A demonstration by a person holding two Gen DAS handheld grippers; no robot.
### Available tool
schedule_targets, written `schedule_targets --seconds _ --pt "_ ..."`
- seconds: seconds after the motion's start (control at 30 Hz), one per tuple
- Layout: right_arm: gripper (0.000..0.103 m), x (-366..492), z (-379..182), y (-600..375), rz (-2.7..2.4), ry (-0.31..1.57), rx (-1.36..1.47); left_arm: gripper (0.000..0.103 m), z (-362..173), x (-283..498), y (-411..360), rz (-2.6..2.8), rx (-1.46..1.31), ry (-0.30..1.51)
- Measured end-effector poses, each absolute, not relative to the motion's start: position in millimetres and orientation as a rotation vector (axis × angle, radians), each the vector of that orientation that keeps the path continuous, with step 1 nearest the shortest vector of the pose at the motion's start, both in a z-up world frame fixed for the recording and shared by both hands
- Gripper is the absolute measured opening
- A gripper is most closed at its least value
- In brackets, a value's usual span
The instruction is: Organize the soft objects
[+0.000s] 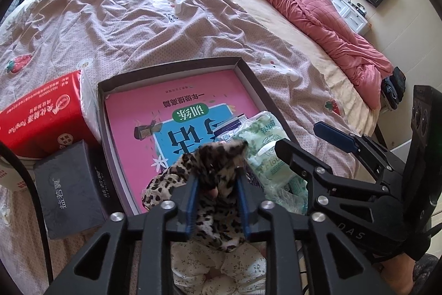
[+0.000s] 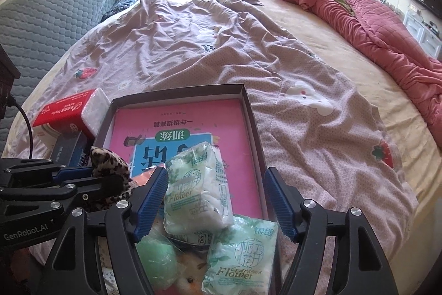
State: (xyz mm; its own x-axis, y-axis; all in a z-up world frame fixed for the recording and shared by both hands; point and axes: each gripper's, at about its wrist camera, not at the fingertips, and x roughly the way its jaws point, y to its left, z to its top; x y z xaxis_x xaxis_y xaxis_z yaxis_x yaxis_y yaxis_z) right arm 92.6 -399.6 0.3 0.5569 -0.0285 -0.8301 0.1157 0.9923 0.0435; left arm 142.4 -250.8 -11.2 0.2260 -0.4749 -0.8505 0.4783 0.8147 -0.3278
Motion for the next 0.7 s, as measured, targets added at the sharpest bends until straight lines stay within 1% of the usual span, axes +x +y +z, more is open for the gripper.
schedule_targets --seconds 0.03,0.07,0.13,0.2,0.27,0.4,0.47,0.53,0.7 --pt "0.074 92 1 -400 -0.091 0.976 0.098 0.037 -10 142 -251 -0.655 0.01 1.167" --pt "0.074 91 2 -401 -0.095 0.976 0.101 0.04 -8 141 -251 -0.649 0.019 1.161" --pt "0.074 89 4 -402 -0.103 0.966 0.11 0.04 -5 140 -250 -0.641 0.036 1.149" --pt "0.074 88 7 -403 -0.11 0.961 0.116 0.044 -2 139 -249 -0.636 0.036 1.145" --pt "0.075 86 9 -404 -0.115 0.955 0.123 0.051 1 139 -246 -0.631 0.034 1.141" --pt "0.075 81 15 -405 -0.122 0.944 0.13 0.054 5 137 -243 -0.629 0.027 1.139" --pt "0.075 78 18 -405 -0.123 0.941 0.134 0.059 7 135 -243 -0.627 0.033 1.137" --pt "0.075 76 21 -404 -0.124 0.933 0.135 0.062 9 132 -242 -0.622 0.04 1.133" --pt "0.075 70 30 -400 -0.123 0.918 0.133 0.066 16 124 -237 -0.605 0.064 1.112"
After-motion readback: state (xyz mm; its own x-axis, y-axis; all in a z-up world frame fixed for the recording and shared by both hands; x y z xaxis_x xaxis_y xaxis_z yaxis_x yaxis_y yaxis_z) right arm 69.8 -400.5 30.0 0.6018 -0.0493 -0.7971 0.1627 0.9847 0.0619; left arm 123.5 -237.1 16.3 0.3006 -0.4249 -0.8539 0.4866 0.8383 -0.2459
